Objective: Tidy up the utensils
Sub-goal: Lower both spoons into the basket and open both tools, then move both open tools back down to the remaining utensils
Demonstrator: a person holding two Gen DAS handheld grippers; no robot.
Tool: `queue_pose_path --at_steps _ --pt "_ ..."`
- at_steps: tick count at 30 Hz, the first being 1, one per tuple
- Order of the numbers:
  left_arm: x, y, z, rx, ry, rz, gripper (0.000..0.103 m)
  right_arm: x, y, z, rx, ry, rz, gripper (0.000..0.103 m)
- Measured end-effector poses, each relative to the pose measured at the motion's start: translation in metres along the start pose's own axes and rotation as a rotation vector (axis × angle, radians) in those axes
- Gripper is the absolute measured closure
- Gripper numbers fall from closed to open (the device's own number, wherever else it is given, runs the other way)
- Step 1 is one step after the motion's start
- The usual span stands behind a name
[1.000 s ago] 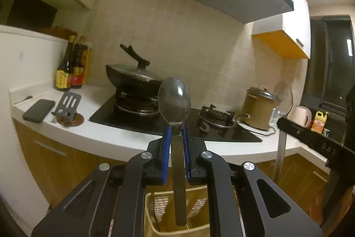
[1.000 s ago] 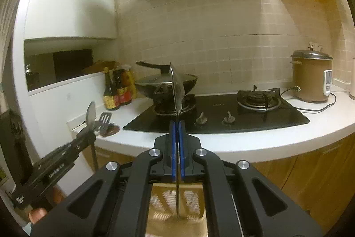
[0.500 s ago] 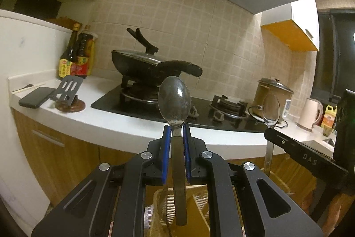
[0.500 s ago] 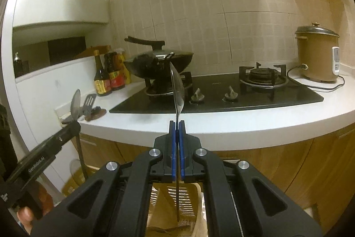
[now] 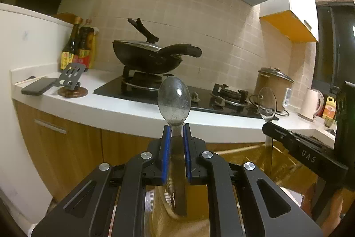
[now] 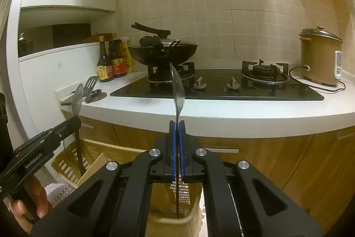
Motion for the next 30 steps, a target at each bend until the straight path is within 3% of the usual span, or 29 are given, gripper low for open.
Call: queue_pose_path --at_steps 13,15,18,19,21,22,27,30 --pt "-0.034 0.012 -0.005 0.026 0.059 0.053 0.092 -0.034 0.013 0.011 -0.013 -0.048 0.061 0.100" --pt "-0.040 0.014 -0.002 0.024 0.060 0.068 0.080 -0.039 0.016 0.013 -0.008 -0.067 0.094 0.099" --pt "-0.049 0.014 0.001 0.038 0.052 0.076 0.077 -0.050 0.019 0.012 0.000 -0.072 0.116 0.094" --pt "-0.053 0.014 0.002 0.037 0.052 0.080 0.075 -0.055 0.020 0.012 0.007 -0.081 0.119 0.088" --pt "-0.066 0.012 0.007 0.025 0.060 0.085 0.060 -0.063 0.021 0.011 0.012 -0.081 0.124 0.067" --pt "-0.073 0.011 0.011 0.019 0.058 0.082 0.058 -0.069 0.022 0.010 0.014 -0.072 0.130 0.045" --pt "-0.095 0.008 0.022 -0.001 0.056 0.114 0.058 -0.096 0.026 0.011 0.017 -0.056 0.153 0.043" --pt "-0.105 0.011 0.025 -0.016 0.073 0.182 0.058 -0.110 0.027 0.015 0.005 -0.040 0.189 0.043"
Point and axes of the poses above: each gripper's, at about its wrist camera, not at the fingertips, and x roughly the way its jaws point, z to its left, y to its underside, the point moved 9 cm from there along x, roughly the way its jaws point, and after that the axes turned 2 degrees about -y, right-handed, at the moved point
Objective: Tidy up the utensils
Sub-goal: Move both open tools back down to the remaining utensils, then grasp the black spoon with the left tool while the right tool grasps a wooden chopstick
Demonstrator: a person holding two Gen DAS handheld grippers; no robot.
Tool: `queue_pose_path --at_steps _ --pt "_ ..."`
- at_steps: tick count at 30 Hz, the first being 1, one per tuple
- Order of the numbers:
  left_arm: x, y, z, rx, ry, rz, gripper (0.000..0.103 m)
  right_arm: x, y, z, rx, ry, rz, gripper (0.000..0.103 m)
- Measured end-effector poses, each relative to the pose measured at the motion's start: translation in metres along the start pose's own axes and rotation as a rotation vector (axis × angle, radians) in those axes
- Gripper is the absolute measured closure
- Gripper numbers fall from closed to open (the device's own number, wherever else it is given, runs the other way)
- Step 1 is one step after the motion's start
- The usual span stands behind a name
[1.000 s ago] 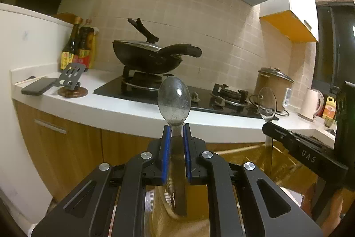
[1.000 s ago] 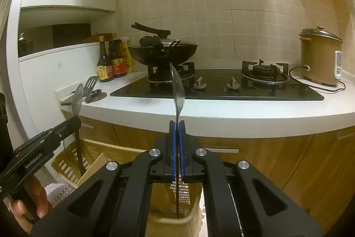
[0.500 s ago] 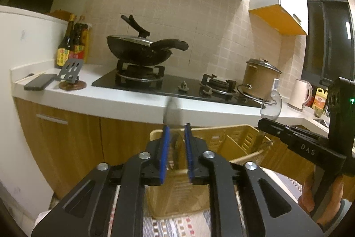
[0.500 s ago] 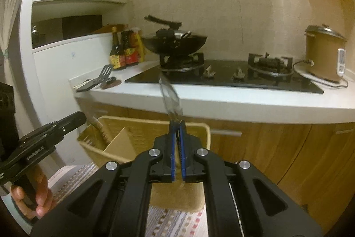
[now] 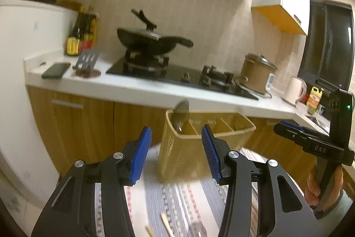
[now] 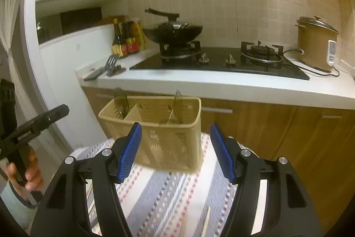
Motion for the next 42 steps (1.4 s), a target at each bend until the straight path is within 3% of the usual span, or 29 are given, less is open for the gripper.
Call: queue_pose_path --at_steps 7,9,14,17,21,26,35,42 --pt "-0.020 0.036 0.003 0.037 -0.030 0.243 0.058 -0.019 0.029 0.017 -0.037 0.062 0.198 0.043" --pt "-0.022 0.062 0.007 0.054 -0.055 0.363 0.058 -0.018 0.047 0.018 -0.035 0.088 0.291 0.043" --pt "-0.031 0.126 0.017 -0.028 -0.003 0.587 0.058 -0.018 0.083 0.018 0.064 0.003 0.423 0.043" --pt "-0.040 0.155 0.024 -0.090 0.028 0.657 0.058 -0.019 0.103 0.018 0.083 -0.015 0.463 0.043" --pt "-0.051 0.189 0.027 -0.114 0.018 0.714 0.062 -0.019 0.123 0.024 0.076 -0.030 0.502 0.046" --pt "-0.052 0.213 0.022 -0.082 -0.019 0.746 0.068 -0.015 0.149 0.021 0.099 -0.039 0.563 0.065" --pt "-0.042 0.223 0.010 0.060 -0.121 0.730 0.083 -0.014 0.159 0.003 0.179 -0.061 0.607 0.066" --pt "-0.040 0.220 0.013 0.028 -0.079 0.742 0.094 0.000 0.174 -0.004 0.216 -0.068 0.670 0.070"
Point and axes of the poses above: each gripper's, at about its wrist camera, not at the fingertips, and x roughly the way its jaws point, z to its left, y to its underside, the point moved 9 cm from there along x, roughly the way its jaws point, and after that the axes turned 2 degrees about -y, right-handed, at the moved point
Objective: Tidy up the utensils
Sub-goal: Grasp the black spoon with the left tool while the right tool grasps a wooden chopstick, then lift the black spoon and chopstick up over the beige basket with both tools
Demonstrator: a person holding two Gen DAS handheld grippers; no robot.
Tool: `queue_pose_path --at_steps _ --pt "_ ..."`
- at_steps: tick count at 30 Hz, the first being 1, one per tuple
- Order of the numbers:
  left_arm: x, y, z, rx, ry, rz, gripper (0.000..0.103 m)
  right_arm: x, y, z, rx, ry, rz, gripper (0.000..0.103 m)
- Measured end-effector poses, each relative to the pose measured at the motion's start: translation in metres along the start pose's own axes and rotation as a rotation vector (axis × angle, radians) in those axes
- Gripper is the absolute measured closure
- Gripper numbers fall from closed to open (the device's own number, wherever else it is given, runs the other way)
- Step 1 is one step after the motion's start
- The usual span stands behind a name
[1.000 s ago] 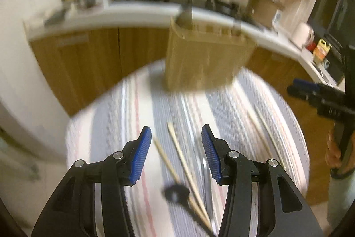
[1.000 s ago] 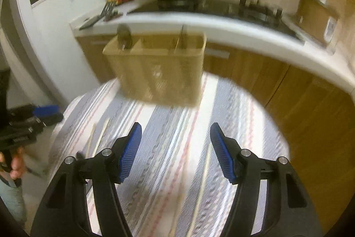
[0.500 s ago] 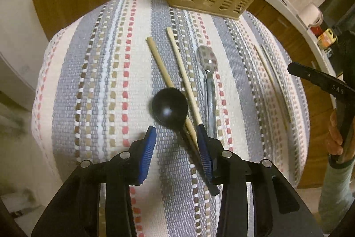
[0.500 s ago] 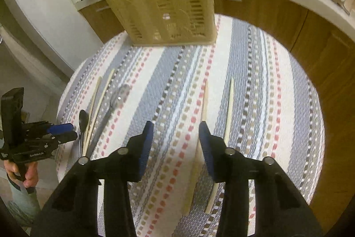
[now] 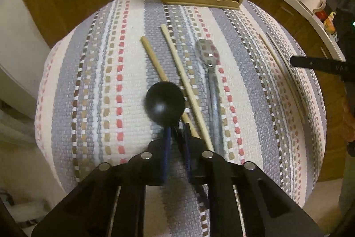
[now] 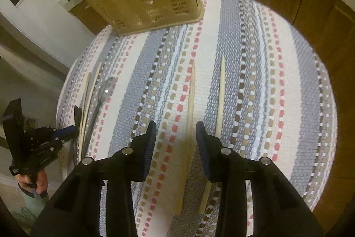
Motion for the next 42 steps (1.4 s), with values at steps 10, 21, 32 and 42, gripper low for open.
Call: queue_pose_path --at_steps 10,21,32,42 --pt "0.003 -0.005 0.010 -0.015 0.058 0.050 0.097 0.021 0.011 0.001 -0.067 0.111 0.088 0.070" --pt "0.010 -0.009 0.001 0.111 0.008 0.147 0.094 0.038 0.007 0.024 -0.191 0.229 0.141 0.093" --pt "0.008 -0.025 -0.008 0.118 0.023 0.087 0.098 0.027 -0.003 0.043 -0.197 0.099 0.045 0.098" --pt "-0.058 -0.067 -0.020 0.045 0.146 -0.189 0.098 -0.025 -0.028 0.065 -0.198 -0.044 -0.185 0.098"
Point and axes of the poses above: each gripper's, at about its wrist camera, not at the fingertips, and x roughly the way its jaws point, z to its left, y to its underside, the point moved 9 cm from there along x, roughly the way its jaws point, and after that the axes turned 2 degrees about -y, right-handed, at the moved point
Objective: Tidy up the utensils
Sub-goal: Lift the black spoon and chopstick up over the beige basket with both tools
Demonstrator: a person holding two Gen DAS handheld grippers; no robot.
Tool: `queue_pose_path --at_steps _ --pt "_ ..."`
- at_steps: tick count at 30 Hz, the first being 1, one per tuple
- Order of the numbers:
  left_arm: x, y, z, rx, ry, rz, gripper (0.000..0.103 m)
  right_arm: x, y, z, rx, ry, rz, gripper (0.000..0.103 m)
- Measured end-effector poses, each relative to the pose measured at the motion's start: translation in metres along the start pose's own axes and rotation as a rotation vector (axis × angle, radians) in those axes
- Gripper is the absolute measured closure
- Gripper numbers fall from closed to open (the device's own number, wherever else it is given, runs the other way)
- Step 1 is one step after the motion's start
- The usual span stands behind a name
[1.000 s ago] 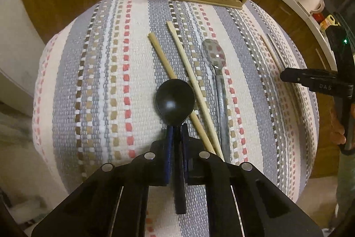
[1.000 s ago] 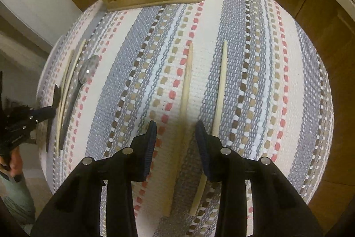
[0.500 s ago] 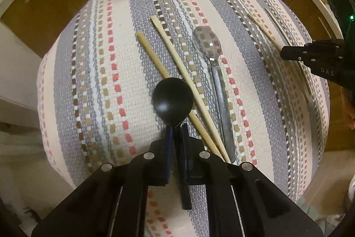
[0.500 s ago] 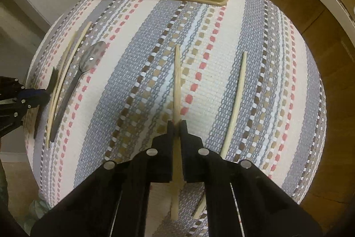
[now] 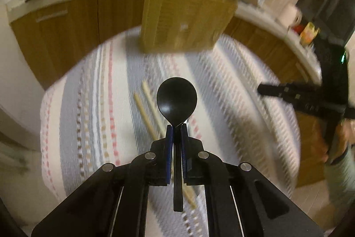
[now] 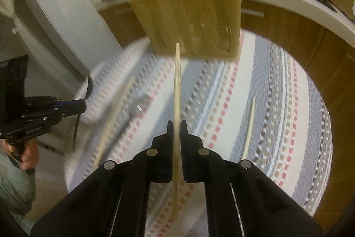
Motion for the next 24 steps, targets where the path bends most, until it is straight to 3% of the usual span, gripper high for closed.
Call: queue_pose_path --at_steps 6,11,17,21,24 --pt "-0.046 -0.060 -0.022 0.002 0.041 -0.226 0.098 -0.027 -0.037 0.011 0.002 -0.058 -0.156 0.098" --pt "-0.065 -0.109 -0.041 0.027 0.019 -0.376 0.098 -0.049 -0.074 0.014 -0.005 -0.055 -0.284 0.099" --pt "-0.069 -0.158 -0.045 0.013 0.013 -0.516 0.098 -0.078 -0.128 0.007 0.005 -0.034 -0.438 0.098" --pt "-0.071 -0.187 -0.047 0.011 0.055 -0.616 0.098 -0.095 -0.159 -0.004 0.011 -0.006 -0.537 0.099" --pt "-0.065 -0.202 -0.043 0.012 0.042 -0.654 0.098 -0.104 -0.182 -0.014 0.005 0.039 -0.617 0.098"
Point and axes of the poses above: each gripper's, at about its wrist camera, not at the fingertips, and x roughly the way its jaws point, z to its left, y to its underside, the point moved 9 cm from there along x, roughly the way its jaws point, and after that the axes turned 2 degrees about -y, right-handed, at the moved point
